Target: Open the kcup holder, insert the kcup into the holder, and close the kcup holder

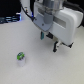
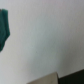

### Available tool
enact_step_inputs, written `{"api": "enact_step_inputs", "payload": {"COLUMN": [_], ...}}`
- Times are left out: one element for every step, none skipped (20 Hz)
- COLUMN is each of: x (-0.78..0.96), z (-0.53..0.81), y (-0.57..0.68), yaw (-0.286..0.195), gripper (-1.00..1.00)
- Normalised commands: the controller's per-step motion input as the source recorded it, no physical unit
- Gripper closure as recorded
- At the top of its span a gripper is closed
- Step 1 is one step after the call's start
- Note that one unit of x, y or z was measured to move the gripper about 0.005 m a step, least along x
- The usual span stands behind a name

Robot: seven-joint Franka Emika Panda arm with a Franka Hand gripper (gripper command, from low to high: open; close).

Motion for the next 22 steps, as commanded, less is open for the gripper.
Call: {"api": "enact_step_inputs", "payload": {"x": [0.02,0.01,0.00,-0.01,-0.02,-0.02,-0.01,-0.01,-0.01,0.00,0.01,0.00,-0.01,-0.04,-0.05,-0.08,-0.11,-0.16,-0.20,-0.22,-0.22,-0.22], "z": [0.15,0.14,0.11,0.07,0.06,0.05,0.03,0.02,0.02,0.02,0.02,0.02,0.01,0.00,0.01,-0.01,-0.03,-0.07,-0.10,-0.12,-0.15,-0.15], "y": [-0.53,-0.53,-0.52,-0.48,-0.49,-0.47,-0.47,-0.46,-0.46,-0.46,-0.47,-0.48,-0.49,-0.50,-0.50,-0.51,-0.51,-0.51,-0.52,-0.53,-0.54,-0.53], "yaw": [-0.253,-0.258,-0.263,-0.279,-0.278,-0.283,-0.287,-0.291,-0.293,-0.292,-0.288,-0.285,-0.282,-0.276,-0.274,-0.270,-0.268,-0.267,-0.265,-0.261,-0.258,-0.260], "gripper": [-1.00,-1.00,-1.00,-1.00,-1.00,-1.00,-1.00,-1.00,-1.00,-1.00,-1.00,-1.00,-1.00,-1.00,-1.00,-1.00,-1.00,-1.00,-1.00,-1.00,-1.00,-1.00]}}
